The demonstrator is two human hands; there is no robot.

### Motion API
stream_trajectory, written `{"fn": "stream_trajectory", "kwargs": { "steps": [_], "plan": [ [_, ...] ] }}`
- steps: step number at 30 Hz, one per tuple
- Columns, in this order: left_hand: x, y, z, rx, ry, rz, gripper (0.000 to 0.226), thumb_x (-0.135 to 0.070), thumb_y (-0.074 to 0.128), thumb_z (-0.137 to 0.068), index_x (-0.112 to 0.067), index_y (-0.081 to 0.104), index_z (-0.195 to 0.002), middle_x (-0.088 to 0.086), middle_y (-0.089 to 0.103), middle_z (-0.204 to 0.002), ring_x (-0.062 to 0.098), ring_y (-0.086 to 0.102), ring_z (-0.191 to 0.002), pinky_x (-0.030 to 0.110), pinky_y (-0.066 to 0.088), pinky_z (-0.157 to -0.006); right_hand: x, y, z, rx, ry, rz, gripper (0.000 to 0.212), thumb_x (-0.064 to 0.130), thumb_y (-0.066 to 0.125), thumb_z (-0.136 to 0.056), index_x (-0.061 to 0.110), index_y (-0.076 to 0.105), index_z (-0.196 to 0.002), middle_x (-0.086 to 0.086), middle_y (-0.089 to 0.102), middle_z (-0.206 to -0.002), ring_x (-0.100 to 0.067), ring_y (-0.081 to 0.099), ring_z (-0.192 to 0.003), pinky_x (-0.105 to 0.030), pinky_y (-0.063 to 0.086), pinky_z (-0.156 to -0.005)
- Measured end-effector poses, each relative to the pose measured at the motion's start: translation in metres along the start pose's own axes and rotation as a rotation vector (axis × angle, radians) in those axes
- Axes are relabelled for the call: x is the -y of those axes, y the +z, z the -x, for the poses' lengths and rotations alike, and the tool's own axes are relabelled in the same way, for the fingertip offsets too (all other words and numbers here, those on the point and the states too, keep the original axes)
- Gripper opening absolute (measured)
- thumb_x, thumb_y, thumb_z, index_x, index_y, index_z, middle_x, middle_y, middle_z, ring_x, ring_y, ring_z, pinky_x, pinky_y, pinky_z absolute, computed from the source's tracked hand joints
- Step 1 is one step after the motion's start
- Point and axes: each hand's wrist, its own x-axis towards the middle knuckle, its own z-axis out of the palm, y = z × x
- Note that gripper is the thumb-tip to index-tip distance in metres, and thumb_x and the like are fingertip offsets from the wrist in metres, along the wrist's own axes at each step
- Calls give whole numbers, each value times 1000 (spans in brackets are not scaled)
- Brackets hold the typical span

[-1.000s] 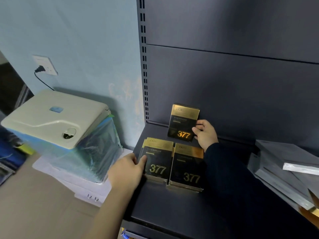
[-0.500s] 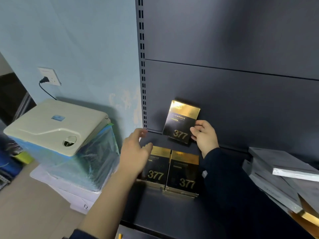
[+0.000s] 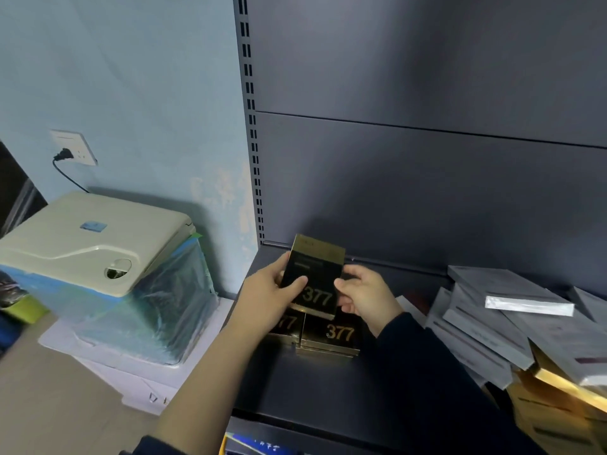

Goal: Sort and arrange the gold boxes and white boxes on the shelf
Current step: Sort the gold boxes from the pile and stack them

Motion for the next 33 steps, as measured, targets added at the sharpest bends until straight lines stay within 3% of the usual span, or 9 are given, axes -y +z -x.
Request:
{"fn": "stream_trajectory", "kwargs": {
  "steps": [3, 7, 12, 15, 19, 23, 26, 30, 33],
  "plan": [
    [8, 9, 11, -50, -1, -121, 35, -36, 62, -87, -51, 59, -119, -4, 62, -89, 8, 60, -84, 24, 50, -74, -15, 4, 10, 10, 15, 159, 21, 9, 49, -98, 9, 58, -116, -11, 69, -91, -15, 63, -68, -25, 52, -61],
    [21, 15, 19, -66, -43, -328, 36, -47, 58, -85, -45, 60, -121, -2, 59, -87, 19, 59, -91, 35, 52, -76, -24, 9, 15, -24, 51, 282, 39, 9, 49, -98, 0, 47, -136, -2, 63, -78, -12, 59, -65, -22, 53, -63],
    [30, 20, 28, -118, -61, -520, 42, -54, 53, -88, -38, 60, -125, 1, 54, -94, 24, 53, -99, 33, 44, -79, -21, 15, 24, -45, 60, 304, 44, 9, 49, -98, 2, 42, -141, 7, 57, -75, -7, 57, -65, -8, 48, -49],
    [30, 24, 30, -150, -42, -500, 36, -48, 56, -89, -31, 65, -119, 2, 58, -95, 23, 55, -96, 33, 43, -75, -21, 19, 27, -67, 34, 328, 44, 12, 48, -99, 6, 42, -142, 7, 60, -86, -8, 59, -73, -17, 54, -62],
    [33, 16, 31, -216, -90, -273, 15, -29, 62, -88, -19, 68, -96, -5, 43, -77, 20, 52, -79, 30, 38, -66, -13, 32, 27, -36, -2, 437, 49, 20, 45, -100, 14, 35, -148, -7, 58, -135, -22, 60, -114, -38, 47, -102],
    [39, 5, 29, -278, -131, -267, 15, -24, 58, -90, -16, 70, -90, 3, 45, -76, 20, 52, -73, 30, 35, -63, -10, 47, 22, 2, 18, 446, 42, 17, 42, -100, 7, 43, -142, -11, 58, -132, -28, 58, -117, -44, 46, -103],
    [48, 1, 26, -263, -145, -317, 21, -26, 55, -92, -14, 71, -86, 8, 49, -76, 31, 58, -79, 33, 38, -63, -8, 52, 26, -9, 31, 436, 37, 16, 41, -100, 3, 51, -133, -14, 62, -124, -31, 60, -109, -47, 48, -99],
    [60, 1, 24, -243, -100, -441, 33, -35, 52, -90, -10, 69, -103, 23, 58, -78, 41, 58, -78, 42, 49, -67, -4, 51, 41, 4, 4, 401, 45, 22, 43, -98, 8, 43, -140, -14, 59, -129, -32, 55, -117, -43, 44, -102],
    [46, 7, 21, -319, -98, -298, 61, -53, 46, -81, -19, 50, -131, 32, 54, -120, 48, 52, -107, 55, 45, -86, 2, 45, 46, 41, 12, 346, 46, 32, 43, -97, 13, 41, -139, -13, 60, -111, -34, 56, -107, -42, 44, -94]
  ]
}}
